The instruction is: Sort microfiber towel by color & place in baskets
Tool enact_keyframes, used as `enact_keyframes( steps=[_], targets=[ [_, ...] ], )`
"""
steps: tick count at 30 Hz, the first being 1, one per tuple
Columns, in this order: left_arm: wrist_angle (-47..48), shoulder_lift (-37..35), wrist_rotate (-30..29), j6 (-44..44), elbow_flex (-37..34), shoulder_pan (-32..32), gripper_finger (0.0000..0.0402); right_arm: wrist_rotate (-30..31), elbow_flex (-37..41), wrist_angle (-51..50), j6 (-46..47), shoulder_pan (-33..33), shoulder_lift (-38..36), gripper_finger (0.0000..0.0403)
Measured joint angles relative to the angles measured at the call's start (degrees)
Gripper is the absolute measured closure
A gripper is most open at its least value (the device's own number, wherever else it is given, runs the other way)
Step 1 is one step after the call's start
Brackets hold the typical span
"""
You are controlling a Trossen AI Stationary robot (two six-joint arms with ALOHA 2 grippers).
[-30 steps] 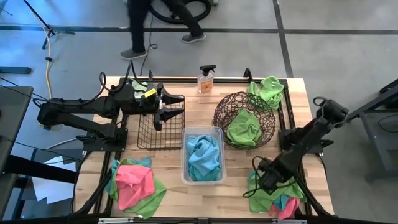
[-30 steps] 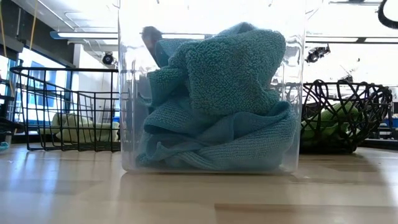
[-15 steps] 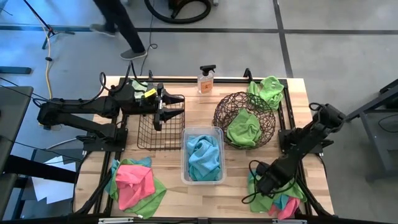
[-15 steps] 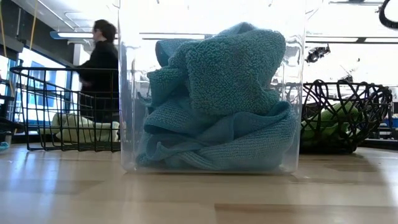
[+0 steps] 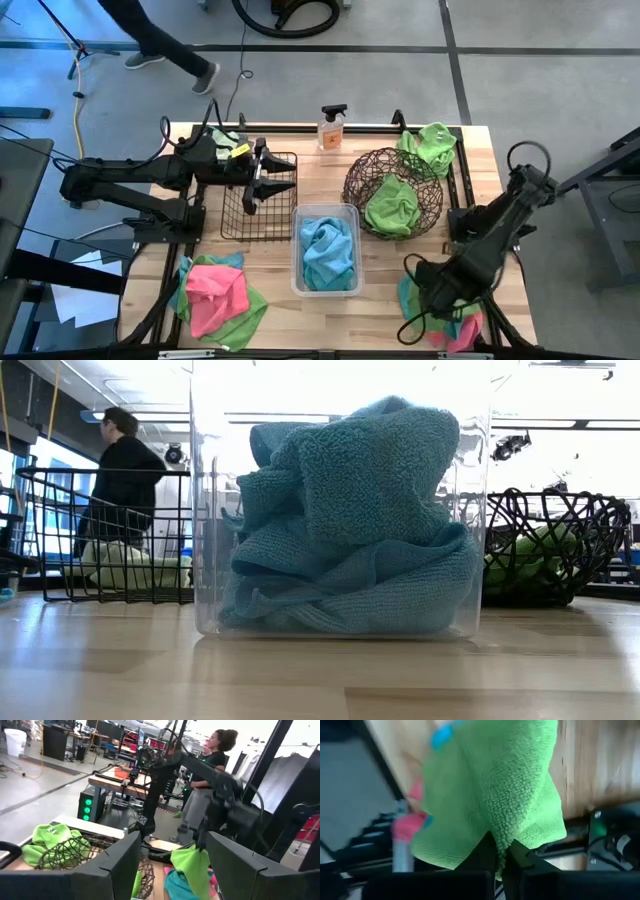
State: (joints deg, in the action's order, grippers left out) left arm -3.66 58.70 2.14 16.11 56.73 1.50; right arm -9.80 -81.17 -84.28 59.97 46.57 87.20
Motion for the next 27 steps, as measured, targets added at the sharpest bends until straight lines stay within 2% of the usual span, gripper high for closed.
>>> enact_keyframes(
  steps=[6, 14, 19, 24, 27],
  targets=[
    [-0.02, 0.0, 0.0, -0.62, 0.0, 0.02, 0.0186, 3.9, -6.06, -1.28, 1.95, -0.04, -7.93, 0.0401],
    [-0.03, -0.69, -0.02, -0.78, -0.02, 0.02, 0.0186, 10.51, -3.68, -0.14, 5.28, -0.14, -17.48, 0.0402],
    [-0.18, -1.33, -0.86, -1.31, -0.02, 0.02, 0.0186, 14.7, -0.14, 10.54, -4.63, -4.28, -19.16, 0.0402],
    [-1.07, -1.84, -1.4, -1.21, -0.02, 0.04, 0.0186, 26.7, 0.35, 28.71, -22.75, -11.72, -20.74, 0.0403],
    [-1.29, -2.35, -1.4, -1.2, 0.0, 0.02, 0.0186, 31.65, 0.35, 37.67, -33.78, -15.99, -22.57, 0.0403]
  ],
)
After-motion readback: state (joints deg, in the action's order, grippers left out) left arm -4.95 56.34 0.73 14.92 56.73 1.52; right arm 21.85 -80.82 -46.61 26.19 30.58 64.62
